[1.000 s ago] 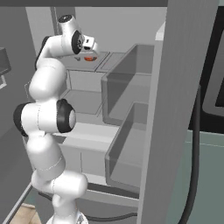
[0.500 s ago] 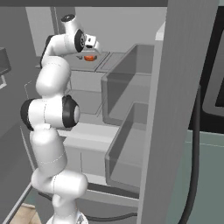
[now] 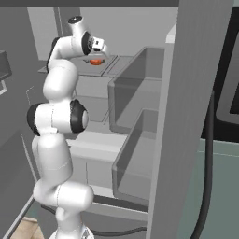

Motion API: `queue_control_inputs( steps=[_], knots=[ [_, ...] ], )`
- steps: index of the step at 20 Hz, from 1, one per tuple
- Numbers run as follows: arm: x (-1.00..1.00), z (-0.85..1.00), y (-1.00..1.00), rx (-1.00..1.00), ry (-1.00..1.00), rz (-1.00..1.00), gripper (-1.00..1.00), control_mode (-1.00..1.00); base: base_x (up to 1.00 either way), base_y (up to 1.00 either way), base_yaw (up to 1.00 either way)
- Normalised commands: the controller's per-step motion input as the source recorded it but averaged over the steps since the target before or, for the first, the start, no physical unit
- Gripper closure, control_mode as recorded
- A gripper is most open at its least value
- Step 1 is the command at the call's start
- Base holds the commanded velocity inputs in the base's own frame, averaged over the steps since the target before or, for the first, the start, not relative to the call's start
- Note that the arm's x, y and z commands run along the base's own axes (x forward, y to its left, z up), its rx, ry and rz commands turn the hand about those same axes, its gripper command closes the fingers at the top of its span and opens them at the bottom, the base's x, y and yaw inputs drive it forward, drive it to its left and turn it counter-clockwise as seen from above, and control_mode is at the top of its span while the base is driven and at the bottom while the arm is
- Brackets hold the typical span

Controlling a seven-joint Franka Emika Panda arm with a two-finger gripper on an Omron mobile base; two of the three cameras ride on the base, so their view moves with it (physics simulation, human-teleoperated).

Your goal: Gather the lemon wedge and squash from the fridge and place them on a tray on the dining counter. Then gather the chicken drumstick and steak from the fridge and place them on the other tray.

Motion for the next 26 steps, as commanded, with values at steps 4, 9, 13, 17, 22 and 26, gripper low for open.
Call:
queue_control_inputs(
  steps=[4, 9, 13, 17, 22, 26],
  knots=[
    [0.13, -0.19, 0.0, 0.0, 0.04, 0.0, 1.0, -1.0, 0.0, 0.0, 0.0],
    [0.03, -0.17, 0.0, 0.0, 0.06, 0.0, 1.0, -1.0, 0.0, 0.0, 0.0],
    [-0.56, -0.12, 0.0, 0.0, -0.02, -0.01, 1.0, -1.0, 0.0, 0.0, 0.0],
    [-1.0, -0.24, 0.0, 0.0, -0.11, -0.03, 1.0, -1.0, 0.0, 0.0, 0.0],
    [-1.0, -0.05, 0.0, 0.0, -0.13, -0.04, 1.0, -1.0, 0.0, 0.0, 0.0],
    [-1.0, 0.0, 0.0, 0.02, -0.08, -0.06, 1.0, -1.0, 0.0, 0.0, 0.0]
  ],
)
